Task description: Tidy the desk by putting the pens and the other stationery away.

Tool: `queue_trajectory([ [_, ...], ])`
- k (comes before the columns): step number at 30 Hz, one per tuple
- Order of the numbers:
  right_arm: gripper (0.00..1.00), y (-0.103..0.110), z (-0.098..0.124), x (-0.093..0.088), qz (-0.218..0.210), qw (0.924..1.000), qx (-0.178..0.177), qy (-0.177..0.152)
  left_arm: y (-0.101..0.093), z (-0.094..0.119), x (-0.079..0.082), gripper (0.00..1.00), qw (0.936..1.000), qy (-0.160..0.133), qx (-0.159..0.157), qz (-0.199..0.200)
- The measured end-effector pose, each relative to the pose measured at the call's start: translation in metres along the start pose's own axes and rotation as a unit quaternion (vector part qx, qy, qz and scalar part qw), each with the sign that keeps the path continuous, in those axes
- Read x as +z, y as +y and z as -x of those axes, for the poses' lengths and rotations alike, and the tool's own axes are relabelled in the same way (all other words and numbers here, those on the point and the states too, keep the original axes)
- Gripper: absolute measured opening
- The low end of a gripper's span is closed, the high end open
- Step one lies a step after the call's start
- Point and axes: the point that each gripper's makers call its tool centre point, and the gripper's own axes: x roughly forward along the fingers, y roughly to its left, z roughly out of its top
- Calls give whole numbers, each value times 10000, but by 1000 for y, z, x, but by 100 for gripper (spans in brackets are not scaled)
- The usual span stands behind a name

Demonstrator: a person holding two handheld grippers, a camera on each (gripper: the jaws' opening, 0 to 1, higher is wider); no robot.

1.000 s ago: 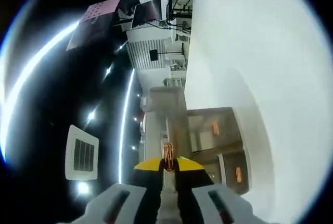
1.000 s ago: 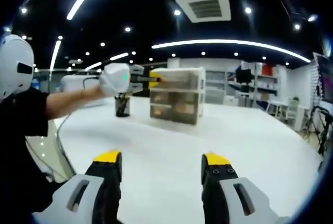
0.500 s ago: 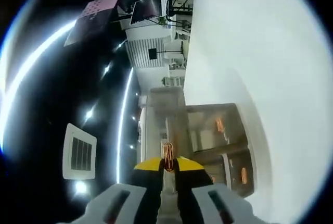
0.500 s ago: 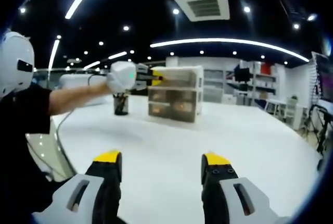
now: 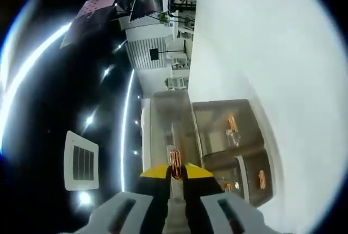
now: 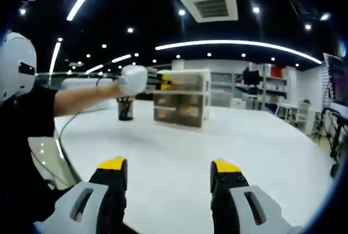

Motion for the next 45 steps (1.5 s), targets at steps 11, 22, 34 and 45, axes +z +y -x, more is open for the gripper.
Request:
queue_trajectory([
  [11, 58, -5, 8, 2, 1, 10000, -95, -31, 0, -8, -5, 10, 10000, 62, -16, -15],
  [22, 58, -5, 11, 1, -13, 9999, -132, -30, 0, -19, -12, 10, 9998, 152, -79, -60],
  [34, 58, -5, 11, 2, -18, 9999, -117, -58, 1, -23, -15, 10, 9998, 151, -112, -43],
  [45, 58, -9, 13, 0, -54, 9998, -166, -50, 1, -28, -19, 10, 9997, 206, -107, 17],
])
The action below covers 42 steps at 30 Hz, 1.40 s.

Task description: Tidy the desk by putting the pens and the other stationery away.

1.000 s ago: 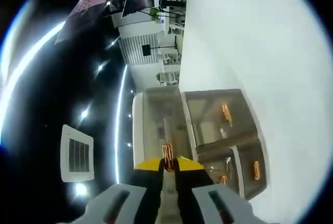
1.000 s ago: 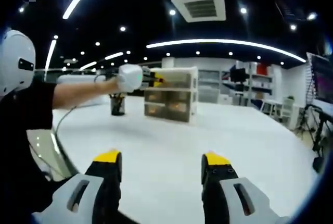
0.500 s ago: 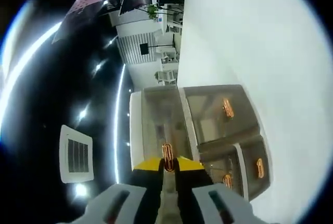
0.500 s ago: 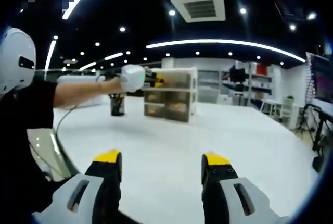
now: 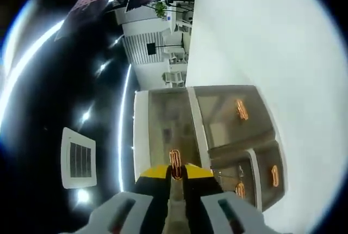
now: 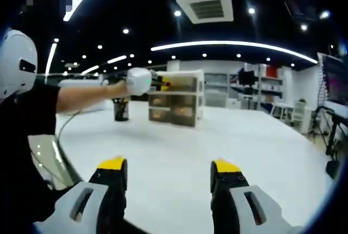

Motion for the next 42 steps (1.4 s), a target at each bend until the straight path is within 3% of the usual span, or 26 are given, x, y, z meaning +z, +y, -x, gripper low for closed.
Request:
queue_trajectory([
  [5, 58, 1, 0, 0, 1, 10000, 13, -10, 0, 0, 0, 10, 10000, -14, -1, 78],
  [11, 58, 0, 2, -1, -26, 10000, -13, -6, 1, 1, 1, 10, 9979, -117, -34, 634],
  [16, 58, 0, 2, 2, -45, 10000, -16, -60, -2, 10, 8, 16, 9884, -288, -103, 1491],
  [20, 58, 1, 1, 2, -29, 10000, 1, -58, 2, 29, 18, 21, 9734, -639, -128, 2198],
  [25, 58, 4, -3, 2, -36, 10000, 56, -51, 9, 65, 21, 23, 9393, -1005, -232, 3271],
  [27, 58, 5, -5, 3, -36, 9999, 89, -62, 9, 75, 21, 24, 9289, -1107, -271, 3524],
  [28, 58, 6, -6, 3, -36, 9999, 100, -67, 9, 86, 22, 24, 9153, -1232, -294, 3825],
  [30, 58, 8, -10, 5, -42, 9999, 136, -85, 6, 104, 22, 24, 8954, -1331, -313, 4237],
  [33, 58, 14, -17, 8, -47, 9996, 238, -110, -4, 130, 16, 28, 8933, -1276, -273, 4301],
  [34, 59, 16, -19, 8, -42, 9996, 271, -115, -6, 138, 14, 29, 8864, -1264, -266, 4445],
  [37, 59, 21, -25, 10, -35, 9993, 362, -132, -11, 162, 9, 33, 8597, -1304, -233, 4933],
  [42, 61, 27, -32, 16, -99, 9986, 473, -219, -20, 200, -8, 41, 8214, -1221, -96, 5570],
])
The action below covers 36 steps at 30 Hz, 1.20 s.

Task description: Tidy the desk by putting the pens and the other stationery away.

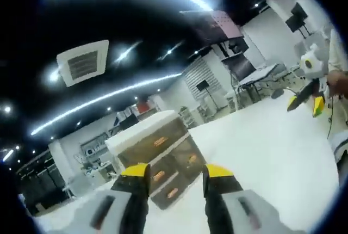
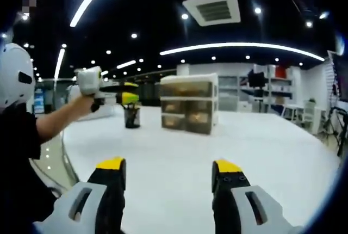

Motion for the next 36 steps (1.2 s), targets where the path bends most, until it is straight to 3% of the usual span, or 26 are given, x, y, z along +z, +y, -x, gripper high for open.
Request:
queue_trajectory([
  [3, 63, 1, -3, 4, -30, 10000, 49, -37, 9, 27, -11, 46, 9993, -57, 146, 338],
  [9, 64, -1, -5, 8, 29, 10000, 47, -78, 30, 88, -53, 50, 9926, 36, 650, 1028],
  [16, 64, -6, -7, 11, 21, 9999, 13, -101, 25, 144, -77, 57, 9833, 119, 974, 1536],
  [21, 65, -8, -9, 9, -11, 10000, 14, -73, 15, 168, -80, 62, 9780, 142, 1060, 1790],
  [29, 67, -6, -10, 1, -33, 10000, 35, 60, 19, 197, -83, 65, 9707, 168, 1229, 2058],
  [36, 68, -12, -4, 1, -26, 9999, -37, 113, 18, 207, -89, 67, 9694, 384, 1165, 2125],
])
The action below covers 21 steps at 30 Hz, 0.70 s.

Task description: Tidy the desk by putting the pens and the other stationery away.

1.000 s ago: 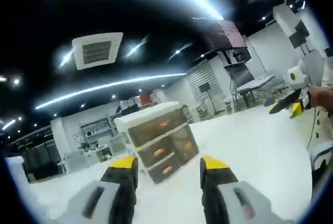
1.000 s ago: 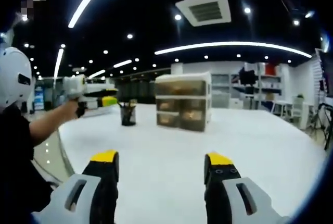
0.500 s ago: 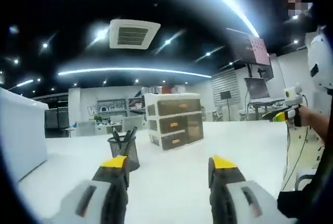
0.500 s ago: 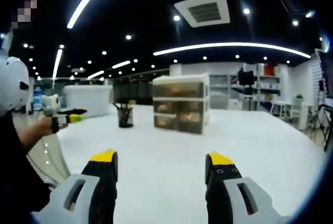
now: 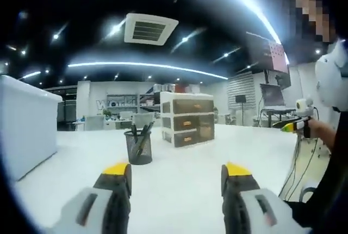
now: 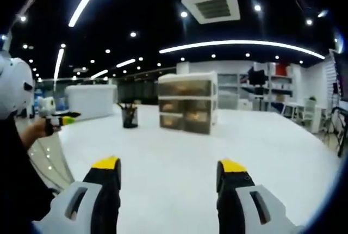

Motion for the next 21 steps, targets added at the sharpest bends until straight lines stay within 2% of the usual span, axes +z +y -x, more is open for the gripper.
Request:
queue_trajectory([
  [5, 69, -3, 4, 1, 10, 10000, -34, 10, -4, 1, 2, 69, 9998, -5, -94, 157],
  [11, 70, -9, 12, 3, 25, 9999, -109, 34, -7, 0, 7, 71, 9999, 32, -132, 96],
  [16, 71, -13, 18, 6, 13, 9999, -142, 82, -8, 1, 10, 73, 9998, 159, -150, 38],
  [21, 72, -15, 22, 11, -25, 9999, -140, 94, -8, 6, 11, 75, 9994, 268, -157, 155],
])
